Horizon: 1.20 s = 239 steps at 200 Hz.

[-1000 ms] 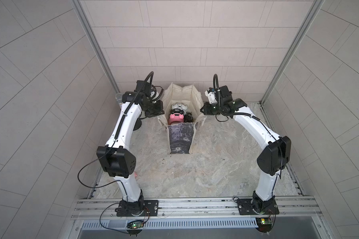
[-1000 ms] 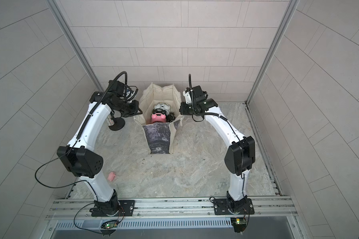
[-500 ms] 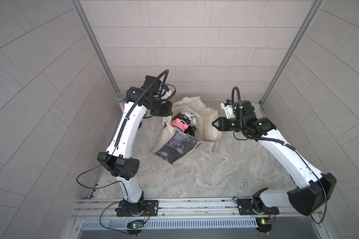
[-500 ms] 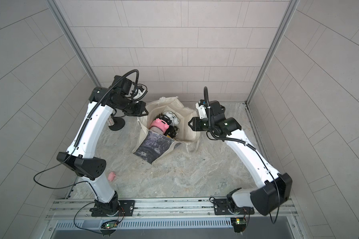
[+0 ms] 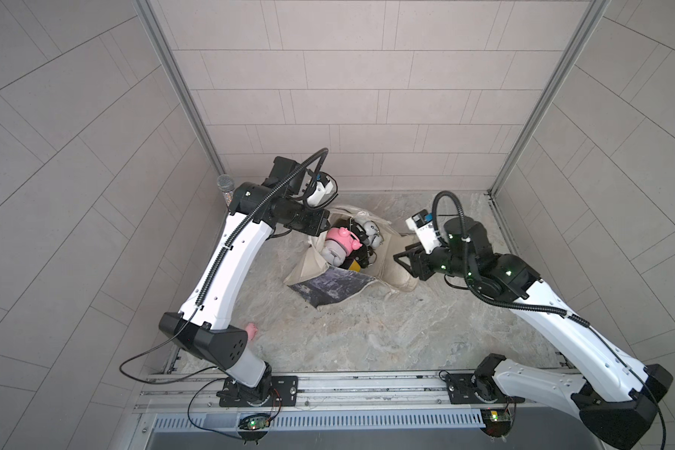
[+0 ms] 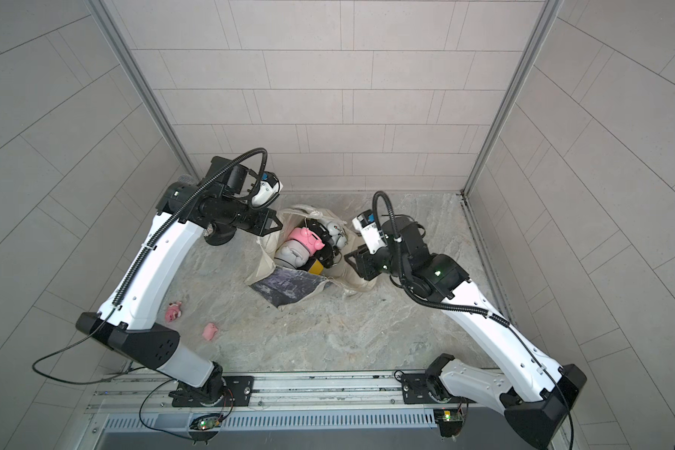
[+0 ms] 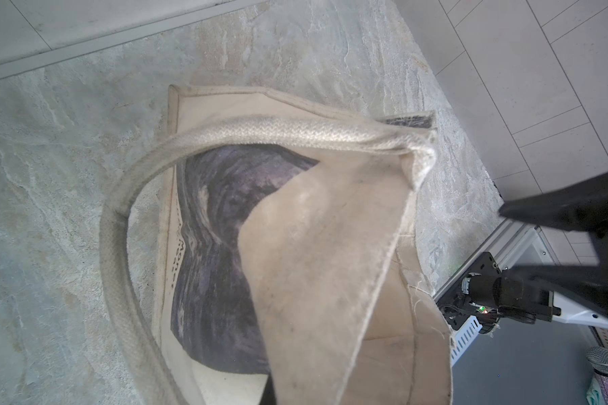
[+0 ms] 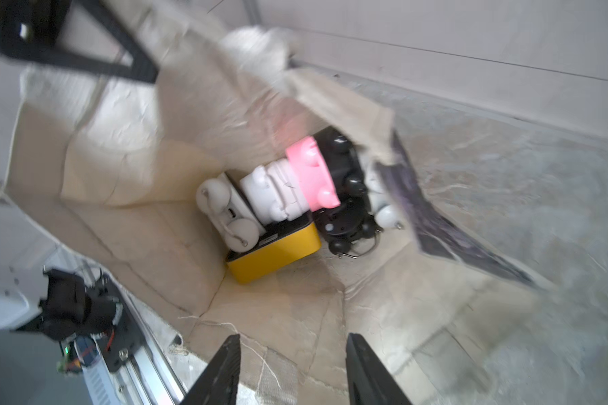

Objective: Take the alarm clock out of the canvas bag
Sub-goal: Pick up the canvas bag from the center of the board.

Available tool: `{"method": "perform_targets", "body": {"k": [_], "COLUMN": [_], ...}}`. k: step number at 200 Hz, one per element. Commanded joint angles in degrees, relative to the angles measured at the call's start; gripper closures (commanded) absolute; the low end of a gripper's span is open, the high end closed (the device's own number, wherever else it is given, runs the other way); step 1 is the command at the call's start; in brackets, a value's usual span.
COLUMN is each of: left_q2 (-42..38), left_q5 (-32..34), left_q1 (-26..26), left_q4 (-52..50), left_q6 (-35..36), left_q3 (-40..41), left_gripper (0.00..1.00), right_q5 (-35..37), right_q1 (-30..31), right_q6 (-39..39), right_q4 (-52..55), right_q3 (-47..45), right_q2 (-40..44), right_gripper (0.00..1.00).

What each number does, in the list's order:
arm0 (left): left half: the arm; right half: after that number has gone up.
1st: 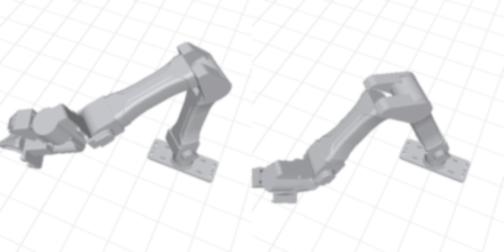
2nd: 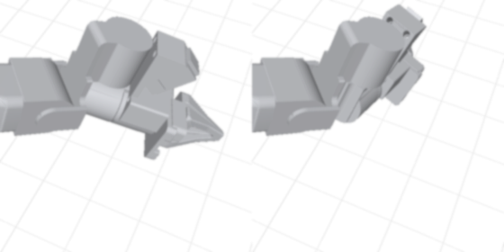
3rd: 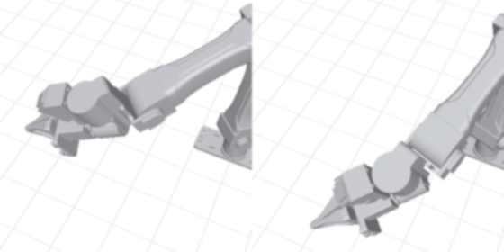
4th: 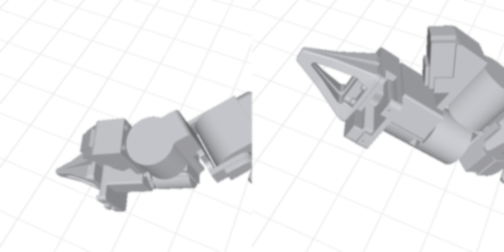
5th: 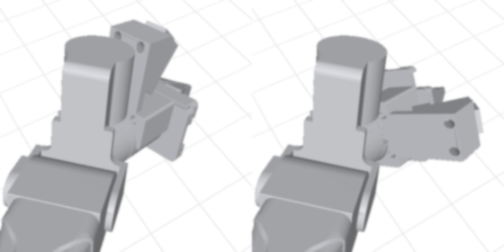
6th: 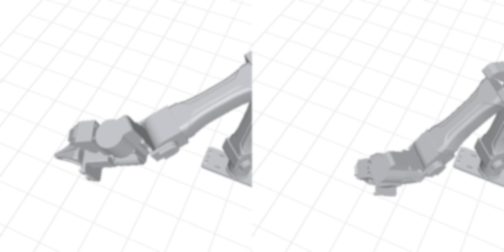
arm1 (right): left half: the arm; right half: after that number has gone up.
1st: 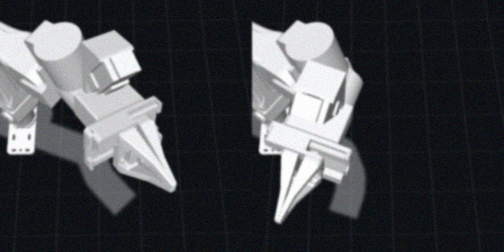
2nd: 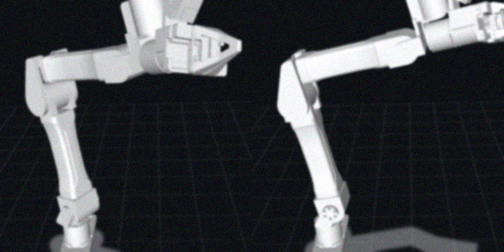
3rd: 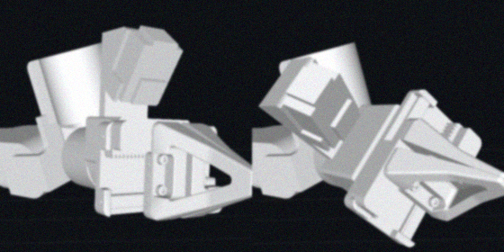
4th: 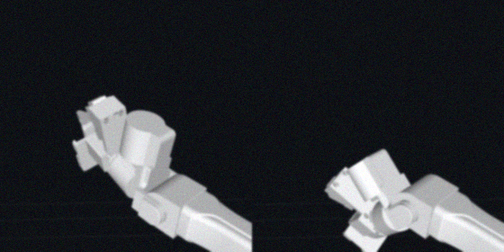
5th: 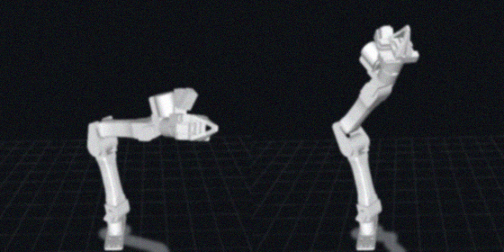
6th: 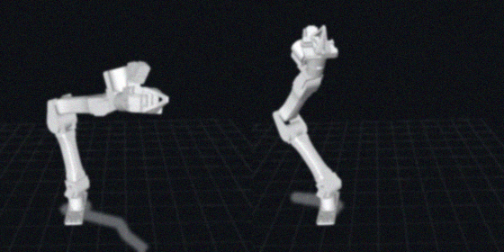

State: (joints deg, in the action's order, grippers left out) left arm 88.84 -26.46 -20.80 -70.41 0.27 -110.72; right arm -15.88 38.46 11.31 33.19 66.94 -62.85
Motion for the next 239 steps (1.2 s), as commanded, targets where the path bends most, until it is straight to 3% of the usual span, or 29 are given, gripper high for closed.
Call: {"method": "perform_targets", "body": {"k": [1,45,95,122,149,163,204,239], "left_q2": [-4.65,-8.52,-10.08,-9.74,-9.38,-9.0,-7.79,-7.16], "left_q5": [-3.33,-9.64,-9.14,-10.33,-7.1,-6.51,-9.6,-15.5], "left_q1": [-0.32,0.8,1.99,1.99,2.11,2.43,2.69,2.69], "left_q4": [6.13,12.7,17.78,17.55,17.18,17.02,18.26,19.89], "left_q6": [0.43,0.22,-1.8,-2.05,-3.08,-3.36,-3.64,-2.76], "left_q3": [0.36,9.77,13.2,13.52,13.51,13.47,14.04,14.13], "left_gripper": [1.0,1.0,1.0,1.0,1.0,1.0,1.0,1.0], "right_q5": [6.9,11.74,14.85,10.24,-1.77,-4.4,-3.55,0.1], "right_q1": [3.85,4.78,4.74,4.74,5.56,8.23,16.64,17.9], "right_q6": [-7.57,-9.64,-12.22,-11.32,-8.44,-7.37,-4.49,-2.6], "right_q4": [-4.02,-11.34,-21.89,-24.12,-28.3,-31.13,-34.34,-32.73], "right_q3": [-2.34,-7.93,-14.24,-13.67,-16.14,-19.0,-22.21,-19.5], "right_q2": [-1.43,-5.68,-6.18,-7.93,-7.05,-5.74,-6.75,-9.74], "right_gripper": [0.51,0.57,0.59,0.58,0.58,0.58,0.56,0.56]}}
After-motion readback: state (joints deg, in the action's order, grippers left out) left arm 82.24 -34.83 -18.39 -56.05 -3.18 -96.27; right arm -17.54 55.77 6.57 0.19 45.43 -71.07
